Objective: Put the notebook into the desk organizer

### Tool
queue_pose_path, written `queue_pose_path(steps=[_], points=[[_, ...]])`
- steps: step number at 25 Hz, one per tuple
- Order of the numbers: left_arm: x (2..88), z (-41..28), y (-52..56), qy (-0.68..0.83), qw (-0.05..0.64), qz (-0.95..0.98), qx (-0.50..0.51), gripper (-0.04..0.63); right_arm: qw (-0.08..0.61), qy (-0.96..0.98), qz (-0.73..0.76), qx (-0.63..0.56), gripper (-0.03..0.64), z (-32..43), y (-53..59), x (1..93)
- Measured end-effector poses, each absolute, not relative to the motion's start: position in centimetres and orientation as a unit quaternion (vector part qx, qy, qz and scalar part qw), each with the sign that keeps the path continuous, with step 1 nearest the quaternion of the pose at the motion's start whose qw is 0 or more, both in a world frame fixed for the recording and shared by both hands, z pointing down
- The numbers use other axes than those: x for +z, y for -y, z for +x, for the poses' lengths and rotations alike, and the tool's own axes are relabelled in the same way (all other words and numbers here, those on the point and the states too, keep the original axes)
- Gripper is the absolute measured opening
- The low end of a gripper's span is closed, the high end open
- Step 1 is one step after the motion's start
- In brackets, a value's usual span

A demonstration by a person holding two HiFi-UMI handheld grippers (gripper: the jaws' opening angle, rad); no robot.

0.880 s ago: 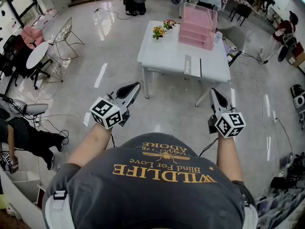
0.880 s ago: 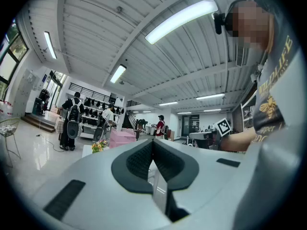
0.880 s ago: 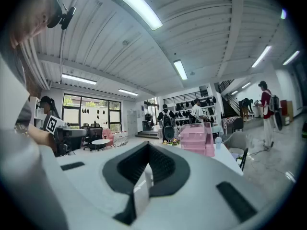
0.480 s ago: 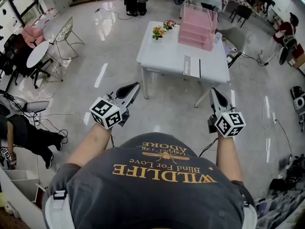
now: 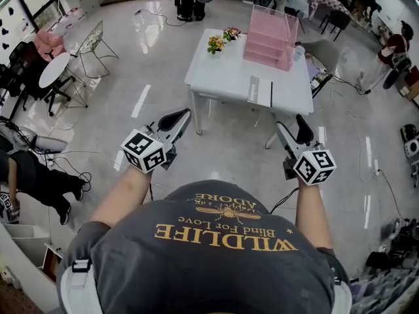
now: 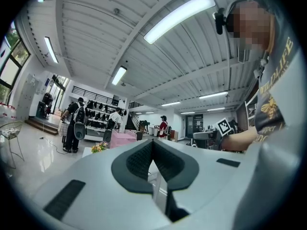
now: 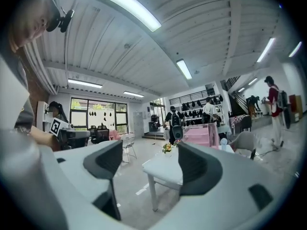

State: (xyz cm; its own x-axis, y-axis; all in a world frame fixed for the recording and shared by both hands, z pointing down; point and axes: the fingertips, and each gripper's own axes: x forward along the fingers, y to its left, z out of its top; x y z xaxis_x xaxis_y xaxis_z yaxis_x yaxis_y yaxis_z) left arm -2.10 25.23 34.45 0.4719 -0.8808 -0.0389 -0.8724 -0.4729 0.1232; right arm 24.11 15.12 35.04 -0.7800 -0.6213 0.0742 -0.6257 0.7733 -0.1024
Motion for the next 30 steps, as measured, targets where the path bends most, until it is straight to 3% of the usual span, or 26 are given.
queue_pose_path(steps=[16,23,30], points=[[34.2,2.5,-23.1,0.543,0.033,0.838,-0.044,0.000,0.026,0.954,0.294,0.054,0.364,26.7,-11.1,35.1],[35.5,-2.3,-18.0,0.522,0.036,0.851,-0.054,0.000,0.035,0.946,0.316,0.061,0.364,22.6,-6.7,36.3],[35.5,-12.6,-8.0,0.483,0.035,0.872,-0.069,0.000,0.031,0.932,0.356,0.063,0.364,13.0,0.6,36.1]])
